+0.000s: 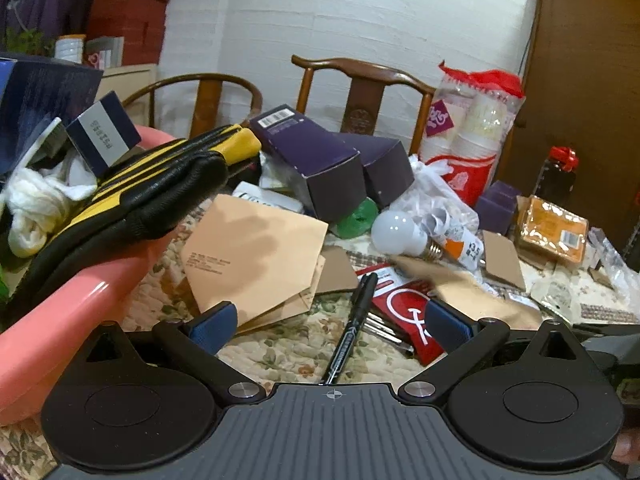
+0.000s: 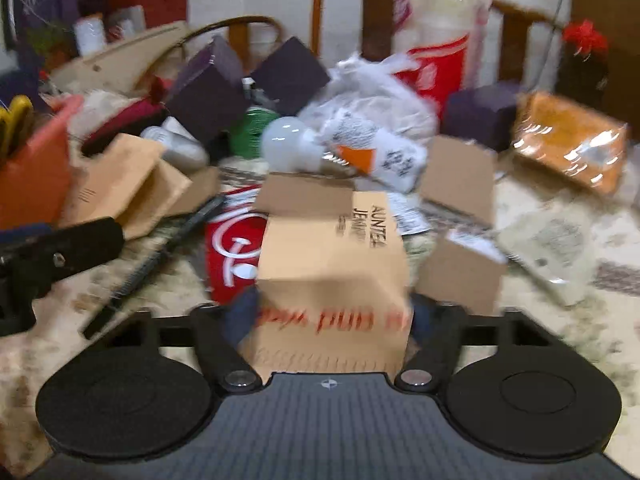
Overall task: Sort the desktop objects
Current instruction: 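Grasp the black marker with the left gripper while the right grips the cardboard scrap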
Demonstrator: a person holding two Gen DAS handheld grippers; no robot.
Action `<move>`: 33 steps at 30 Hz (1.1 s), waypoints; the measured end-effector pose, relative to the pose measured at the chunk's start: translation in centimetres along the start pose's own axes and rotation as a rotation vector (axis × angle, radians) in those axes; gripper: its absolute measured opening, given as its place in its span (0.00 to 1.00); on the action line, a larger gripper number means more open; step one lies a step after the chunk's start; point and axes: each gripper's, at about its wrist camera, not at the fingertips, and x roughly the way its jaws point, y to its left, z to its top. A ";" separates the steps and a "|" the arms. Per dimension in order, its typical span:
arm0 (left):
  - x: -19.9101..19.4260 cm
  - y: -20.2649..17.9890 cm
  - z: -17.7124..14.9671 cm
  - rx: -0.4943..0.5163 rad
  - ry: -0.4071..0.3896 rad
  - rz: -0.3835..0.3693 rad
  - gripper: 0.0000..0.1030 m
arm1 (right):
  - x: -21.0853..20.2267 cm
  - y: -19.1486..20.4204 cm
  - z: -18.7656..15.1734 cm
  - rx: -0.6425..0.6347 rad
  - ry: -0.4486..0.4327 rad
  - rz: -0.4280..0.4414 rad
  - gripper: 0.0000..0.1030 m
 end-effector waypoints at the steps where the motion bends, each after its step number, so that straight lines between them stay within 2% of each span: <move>1: 0.0 0.0 0.0 -0.001 0.001 -0.001 1.00 | -0.5 -0.3 -0.1 0.019 -0.007 0.002 0.18; 2: 0.0 0.0 -0.1 -0.003 0.001 -0.001 1.00 | -0.9 -0.7 -0.3 0.027 -0.012 -0.019 0.01; 3: 0.0 0.0 -0.1 -0.004 0.002 -0.001 1.00 | -1.4 -1.2 -0.5 0.031 -0.009 -0.028 0.00; 12: 0.5 -0.8 -0.6 0.041 0.010 0.023 1.00 | -6.1 -7.3 -5.0 0.160 -0.070 0.001 0.00; 16: 0.6 -1.4 -1.0 0.068 0.019 0.015 1.00 | -7.1 -10.0 -5.8 0.292 -0.072 0.088 0.00; 20: 0.2 -1.7 -1.1 0.099 -0.011 0.043 1.00 | -9.6 -10.7 -4.7 0.337 -0.140 0.155 0.00; 23: 1.0 -1.6 -1.2 0.121 0.008 0.059 1.00 | -10.9 -10.7 -4.2 0.335 -0.180 0.177 0.00; 25: 2.0 -1.6 -1.1 0.134 0.046 0.096 1.00 | -10.7 -10.7 -4.1 0.334 -0.178 0.165 0.00; 28: 3.2 -1.8 -1.1 0.180 0.093 0.104 1.00 | -9.8 -10.7 -4.1 0.330 -0.148 0.157 0.00; 32: 4.8 -2.8 -1.4 0.290 0.135 0.130 1.00 | -8.8 -10.5 -4.4 0.308 -0.123 0.148 0.00; 33: 5.2 -3.2 -1.6 0.311 0.134 0.141 0.94 | -8.5 -10.5 -4.4 0.305 -0.117 0.149 0.00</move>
